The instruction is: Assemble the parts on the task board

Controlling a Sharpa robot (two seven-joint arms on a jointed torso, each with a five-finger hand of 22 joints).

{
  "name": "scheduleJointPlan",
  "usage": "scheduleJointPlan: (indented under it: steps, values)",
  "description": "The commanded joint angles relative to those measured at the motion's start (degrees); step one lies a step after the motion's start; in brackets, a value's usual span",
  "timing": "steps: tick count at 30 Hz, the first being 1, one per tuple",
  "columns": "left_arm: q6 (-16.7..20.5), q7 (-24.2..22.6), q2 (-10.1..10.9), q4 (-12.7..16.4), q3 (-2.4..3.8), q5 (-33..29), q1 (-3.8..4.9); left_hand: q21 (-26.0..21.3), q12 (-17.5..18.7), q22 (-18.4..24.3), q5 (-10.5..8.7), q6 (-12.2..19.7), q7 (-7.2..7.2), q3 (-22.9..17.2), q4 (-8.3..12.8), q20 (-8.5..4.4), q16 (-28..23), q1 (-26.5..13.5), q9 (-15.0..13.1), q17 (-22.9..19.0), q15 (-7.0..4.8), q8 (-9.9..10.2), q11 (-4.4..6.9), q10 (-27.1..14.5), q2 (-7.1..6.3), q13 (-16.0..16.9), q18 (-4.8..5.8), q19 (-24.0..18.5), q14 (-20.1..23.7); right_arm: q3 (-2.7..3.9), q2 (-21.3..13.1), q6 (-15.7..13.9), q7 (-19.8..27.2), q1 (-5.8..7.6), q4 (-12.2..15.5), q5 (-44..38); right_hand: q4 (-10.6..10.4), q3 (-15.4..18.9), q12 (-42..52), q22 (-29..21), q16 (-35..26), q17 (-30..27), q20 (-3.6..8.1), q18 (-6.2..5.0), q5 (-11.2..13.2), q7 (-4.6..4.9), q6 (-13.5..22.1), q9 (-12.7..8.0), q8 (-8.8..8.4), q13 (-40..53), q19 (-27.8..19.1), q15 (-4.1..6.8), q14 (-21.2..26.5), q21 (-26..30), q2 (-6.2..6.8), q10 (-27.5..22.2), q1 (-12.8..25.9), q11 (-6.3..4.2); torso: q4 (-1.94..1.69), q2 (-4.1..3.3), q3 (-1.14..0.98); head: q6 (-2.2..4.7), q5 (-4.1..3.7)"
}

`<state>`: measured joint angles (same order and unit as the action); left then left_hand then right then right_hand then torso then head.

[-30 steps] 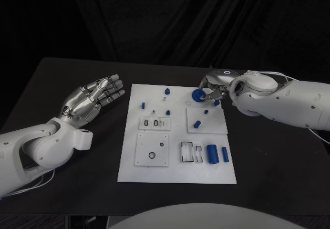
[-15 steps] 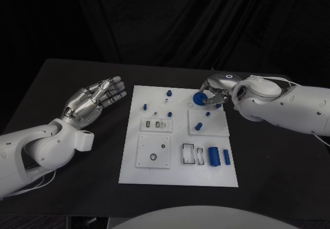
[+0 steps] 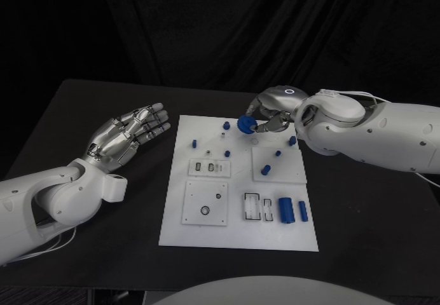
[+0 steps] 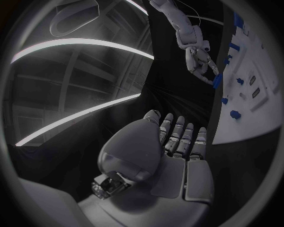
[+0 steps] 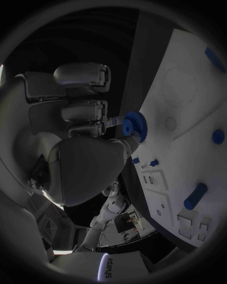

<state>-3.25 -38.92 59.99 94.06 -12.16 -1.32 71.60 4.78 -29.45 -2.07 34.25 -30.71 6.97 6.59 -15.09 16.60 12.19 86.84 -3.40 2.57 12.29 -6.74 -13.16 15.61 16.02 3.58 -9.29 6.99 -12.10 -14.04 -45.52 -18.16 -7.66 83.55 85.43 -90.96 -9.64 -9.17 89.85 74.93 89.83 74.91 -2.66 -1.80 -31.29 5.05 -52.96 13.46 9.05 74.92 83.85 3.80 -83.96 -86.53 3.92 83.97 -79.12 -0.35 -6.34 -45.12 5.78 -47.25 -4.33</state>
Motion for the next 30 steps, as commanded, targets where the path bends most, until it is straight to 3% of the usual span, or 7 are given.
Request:
scheduleJointPlan:
  steps: [1,5,11,20,27,29,30]
  values:
    - [-0.9,-2.2,-0.2,0.0,0.05,0.1,-0.07,0.3,0.1,0.1,0.26,-0.1,0.36,-0.2,0.0,0.18,0.3,0.7,-0.1,0.1,0.43,-0.1,-0.41,-0.1,0.05,0.1,1.12,0.3,-0.1,0.03,1.1,-0.5,1.6,0.02,-0.7,-0.5,-0.1,-0.1,0.1,13.8,0.2,15.1,-0.21,0.9,-0.2,-0.9,-1.2,14.5,10.73,15.1,4.1,-0.42,-6.0,-0.3,-0.03,6.0,0.4,0.37,-0.08,-0.06,0.04,0.38,0.23]
    - [-1.0,-2.2,-0.3,-0.2,0.05,0.1,-0.07,0.3,0.1,0.1,0.26,-0.1,0.36,-0.2,0.0,0.18,0.3,0.7,-0.1,0.1,0.43,-0.1,-0.41,-0.1,0.05,0.1,1.12,0.3,-0.1,0.03,3.1,0.1,2.0,-0.36,-2.0,-0.5,-0.2,-0.1,0.1,13.9,0.2,15.1,-0.24,0.95,-0.2,-0.87,-1.3,14.5,10.67,15.1,4.2,-0.45,-6.0,-0.5,-0.02,6.0,0.4,0.4,-0.1,-0.07,-0.01,1.27,0.43]
    - [-1.1,-2.2,-0.5,-0.4,0.05,0.1,-0.08,0.3,0.2,0.1,0.27,0.0,0.38,-0.3,0.0,0.18,0.3,0.7,0.0,0.1,0.47,0.0,-0.45,-0.1,0.07,0.1,1.16,0.3,-0.2,0.04,5.6,1.2,2.3,-1.04,-3.8,-0.5,-0.3,-0.5,0.1,13.9,0.2,15.1,-0.41,0.93,0.3,-0.71,-1.4,14.2,10.04,15.1,4.2,-0.62,-6.0,-0.4,0.18,6.0,0.5,0.57,-0.27,-0.11,-0.09,1.86,0.46]
    - [-1.2,-2.1,-0.8,-0.7,0.05,0.1,-0.12,0.3,0.2,0.1,0.27,0.0,0.38,-0.3,0.0,0.18,0.3,0.7,0.0,0.1,0.47,0.0,-0.45,-0.1,0.07,0.1,1.16,0.3,-0.2,0.05,8.4,3.4,2.1,-1.85,-5.9,-0.5,-0.3,-1.1,0.1,13.8,0.2,15.1,-0.67,0.83,1.0,-0.36,-1.1,13.6,8.73,15.1,4.0,-0.87,-6.0,0.0,0.44,6.0,0.4,0.84,-0.11,-0.07,-0.01,1.53,0.69]
    - [-1.4,-2.0,-1.1,-0.9,0.05,0.1,-0.13,0.3,0.2,0.1,0.27,0.1,0.4,-0.5,-0.1,0.18,0.3,0.7,0.0,0.1,0.51,0.0,-0.48,-0.2,0.09,0.1,1.21,0.3,-0.1,0.06,9.7,3.6,2.0,-2.44,-7.3,-0.5,-0.6,-2.2,0.1,13.5,0.2,15.1,-1.27,0.61,2.3,0.69,0.7,11.6,4.65,15.1,3.4,-1.42,-6.0,0.8,1.03,6.0,0.6,1.41,-0.17,-0.1,-0.1,0.91,0.64]
    - [-1.4,-2.0,-1.1,-1.0,0.05,0.1,-0.14,0.3,0.2,0.1,0.27,0.1,0.4,-0.5,-0.1,0.18,0.3,0.7,0.0,0.1,0.51,0.0,-0.48,-0.2,0.09,0.1,1.21,0.3,-0.1,0.06,9.9,3.4,2.0,-2.51,-7.4,-0.5,-0.7,-2.7,0.1,13.4,0.2,15.1,-1.29,0.54,2.3,0.93,1.9,10.7,2.92,15.1,3.3,-1.35,-6.0,1.0,1.24,6.0,0.6,1.31,-0.18,-0.06,-0.06,0.7,0.69]
    - [-1.4,-2.0,-1.1,-1.0,0.05,0.1,-0.15,0.3,0.2,0.1,0.27,0.1,0.4,-0.5,-0.1,0.18,0.3,0.7,0.0,0.1,0.51,0.0,-0.48,-0.2,0.09,0.1,1.21,0.3,-0.1,0.07,10.0,3.4,2.0,-2.53,-7.4,-0.5,-0.8,-3.1,0.1,13.4,0.2,15.1,-1.26,0.53,2.5,0.96,3.4,9.6,1.12,15.1,3.3,-1.25,-6.0,1.1,1.51,6.0,0.7,1.23,-0.13,-0.04,-0.05,0.6,0.75]
